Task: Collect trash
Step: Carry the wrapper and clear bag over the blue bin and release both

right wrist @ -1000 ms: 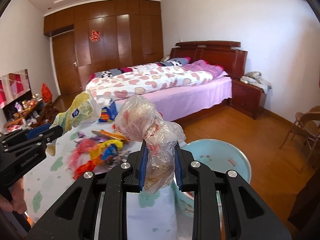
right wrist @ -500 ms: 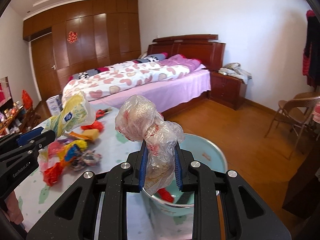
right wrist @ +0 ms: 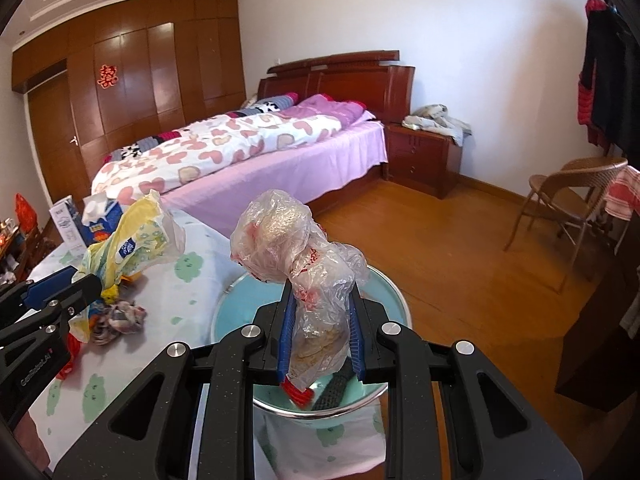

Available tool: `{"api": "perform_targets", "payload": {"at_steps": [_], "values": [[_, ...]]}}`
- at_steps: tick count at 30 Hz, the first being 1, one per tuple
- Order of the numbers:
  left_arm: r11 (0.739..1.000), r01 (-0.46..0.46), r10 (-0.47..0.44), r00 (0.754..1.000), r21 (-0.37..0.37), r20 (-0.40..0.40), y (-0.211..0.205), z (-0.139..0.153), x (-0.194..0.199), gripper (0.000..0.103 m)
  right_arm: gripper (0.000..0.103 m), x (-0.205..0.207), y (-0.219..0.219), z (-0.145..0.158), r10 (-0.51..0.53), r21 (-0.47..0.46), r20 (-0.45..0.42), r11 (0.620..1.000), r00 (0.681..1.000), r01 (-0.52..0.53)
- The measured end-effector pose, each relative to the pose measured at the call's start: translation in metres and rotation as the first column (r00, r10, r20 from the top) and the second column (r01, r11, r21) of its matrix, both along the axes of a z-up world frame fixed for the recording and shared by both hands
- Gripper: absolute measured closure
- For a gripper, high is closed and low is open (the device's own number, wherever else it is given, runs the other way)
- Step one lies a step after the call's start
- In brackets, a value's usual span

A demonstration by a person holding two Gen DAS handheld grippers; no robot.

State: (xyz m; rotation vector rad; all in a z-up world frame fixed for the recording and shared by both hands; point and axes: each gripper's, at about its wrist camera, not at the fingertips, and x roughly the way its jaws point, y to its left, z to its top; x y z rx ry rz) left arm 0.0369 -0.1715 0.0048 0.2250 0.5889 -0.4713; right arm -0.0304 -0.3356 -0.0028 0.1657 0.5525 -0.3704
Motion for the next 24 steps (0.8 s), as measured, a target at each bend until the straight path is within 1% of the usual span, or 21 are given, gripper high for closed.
{"api": "perform_targets", "payload": {"at_steps": [6, 9, 13, 17, 20, 24], "values": [[1.000, 0.027, -0.026, 0.999, 0.005, -0.026, -0.018, -0.008, 0.004, 0.072, 0.079, 0.006, -0.015, -0.016, -0.041, 0.010, -0.043, 0.999, 0.998, 0.041], [0.999, 0.030, -0.029, 0.998, 0.012, -0.050, -0.027, -0.016, 0.008, 0.072, 0.079, 0.008, -0.026, -0.025, -0.061, 0.033, -0.068, 0.997, 0.996, 0.063], [0.999, 0.028, -0.025, 0.996, 0.032, -0.085, -0.041, -0.029, 0.014, 0.072, 0.079, 0.011, -0.036, -0.036, -0.065, 0.067, -0.093, 0.995, 0.994, 0.071], [0.999, 0.029, -0.025, 0.995, 0.042, -0.101, -0.054, -0.037, 0.017, 0.072, 0.078, 0.014, -0.045, -0.044, -0.069, 0.101, -0.110, 0.992, 0.991, 0.081], [0.998, 0.036, -0.029, 0.991, 0.049, -0.128, -0.065, -0.045, 0.022, 0.071, 0.078, 0.018, -0.052, -0.052, -0.071, 0.132, -0.128, 0.987, 0.989, 0.088], [0.998, 0.030, -0.021, 0.988, 0.060, -0.151, -0.072, -0.053, 0.028, 0.070, 0.078, 0.023, -0.060, -0.061, -0.049, 0.177, -0.143, 0.981, 0.989, 0.074]]}}
